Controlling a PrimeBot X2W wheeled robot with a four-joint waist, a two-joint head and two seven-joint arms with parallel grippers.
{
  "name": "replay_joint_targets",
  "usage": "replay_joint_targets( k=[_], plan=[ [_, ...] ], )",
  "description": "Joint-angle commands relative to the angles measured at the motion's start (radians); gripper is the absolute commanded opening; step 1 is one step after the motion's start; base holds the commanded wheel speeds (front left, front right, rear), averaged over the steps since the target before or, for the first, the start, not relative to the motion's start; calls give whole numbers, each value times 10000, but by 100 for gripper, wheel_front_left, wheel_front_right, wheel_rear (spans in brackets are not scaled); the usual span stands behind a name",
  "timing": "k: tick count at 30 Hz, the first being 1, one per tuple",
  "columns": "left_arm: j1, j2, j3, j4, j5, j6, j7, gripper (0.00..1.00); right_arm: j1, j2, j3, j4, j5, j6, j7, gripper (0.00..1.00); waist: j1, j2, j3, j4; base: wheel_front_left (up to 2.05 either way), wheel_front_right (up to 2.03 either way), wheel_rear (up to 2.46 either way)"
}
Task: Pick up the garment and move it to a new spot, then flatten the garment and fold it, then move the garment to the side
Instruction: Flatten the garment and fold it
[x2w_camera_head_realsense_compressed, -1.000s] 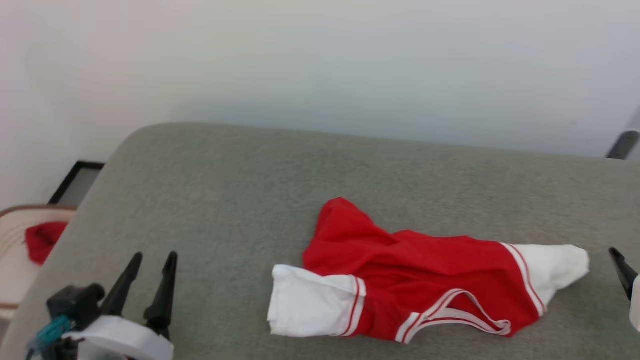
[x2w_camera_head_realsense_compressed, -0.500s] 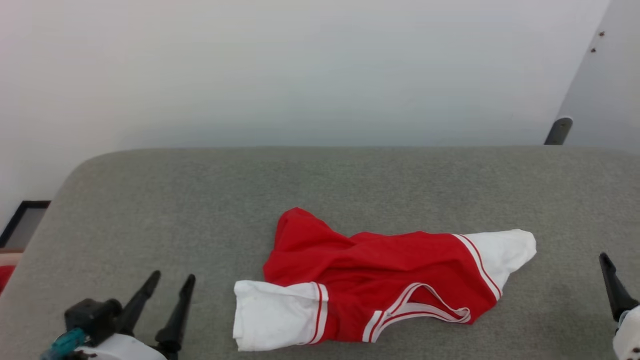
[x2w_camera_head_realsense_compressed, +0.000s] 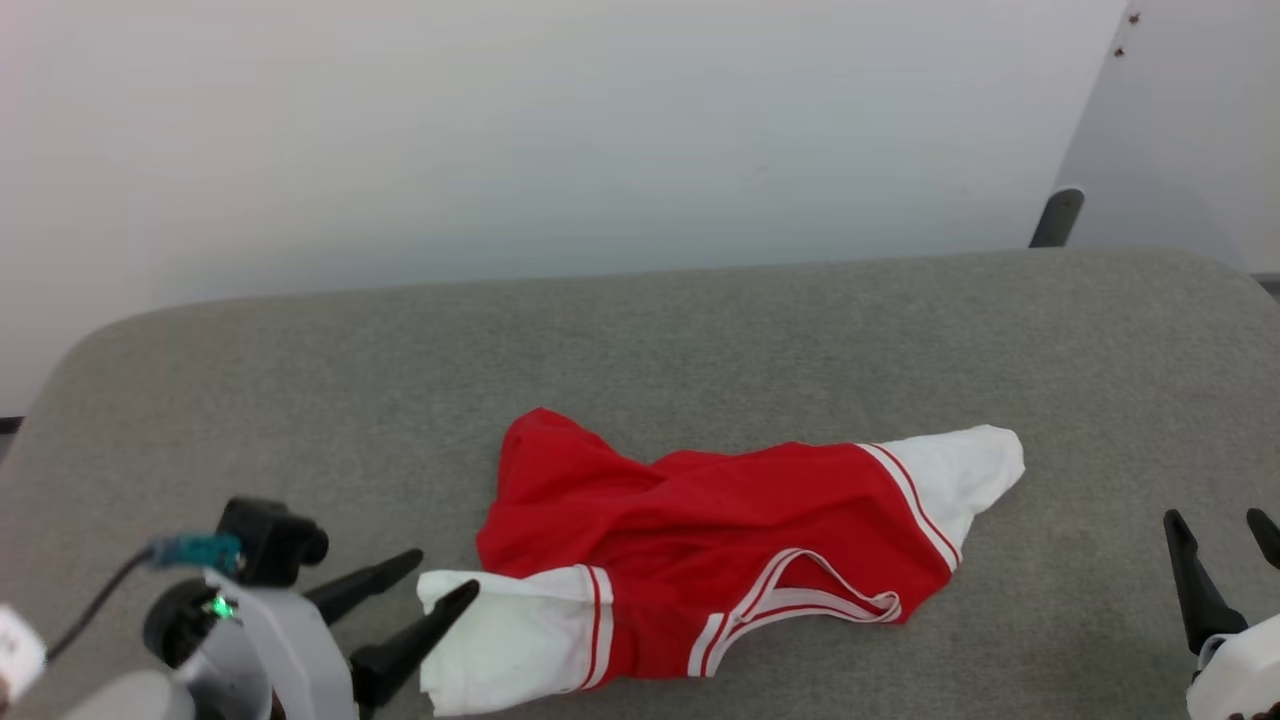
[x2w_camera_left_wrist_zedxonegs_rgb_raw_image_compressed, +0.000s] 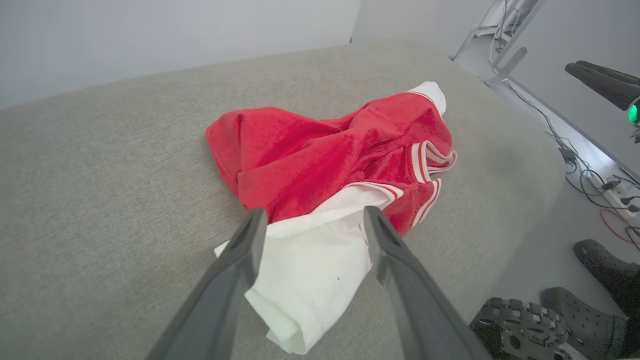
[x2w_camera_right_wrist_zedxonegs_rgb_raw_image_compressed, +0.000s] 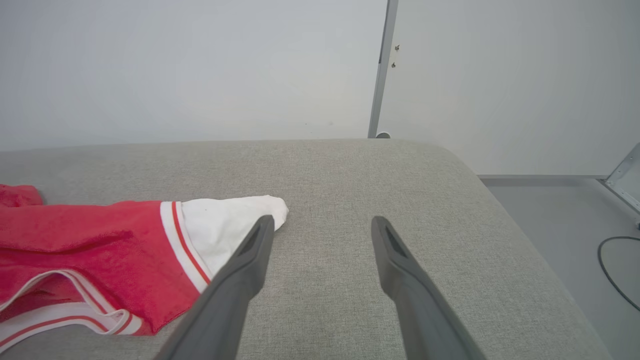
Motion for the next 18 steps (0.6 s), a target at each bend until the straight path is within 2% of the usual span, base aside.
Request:
replay_joint_targets(
  k=[1,6,9,11,14,18],
  plan=[
    [-433,309,-327,-95,-223,-31,383,100,-59,30,39,-33,-33,-10,36,100,0,0,113,-171,0,0,0],
    [-1764,902,-1593,-249,-979,-32,1461,100,-280,60,117,0,-27,-10,28,100,0,0,199,-379,0,0,0],
    [-2497,1010,-2415,-196,-1153,-32,1851,100,-287,59,119,42,14,-10,8,100,0,0,236,-470,0,0,0],
    [-2731,1069,-2688,-155,-1100,-33,1930,100,-292,75,115,34,27,-10,2,100,0,0,252,-504,0,0,0],
    [-3532,1225,-3817,140,-1013,-33,2035,100,-276,103,139,19,41,-10,34,100,0,0,318,-620,0,0,0],
    [-4108,1306,-4628,424,-921,-33,1923,100,-294,121,178,6,70,-10,74,100,0,0,406,-699,0,0,0]
  ],
)
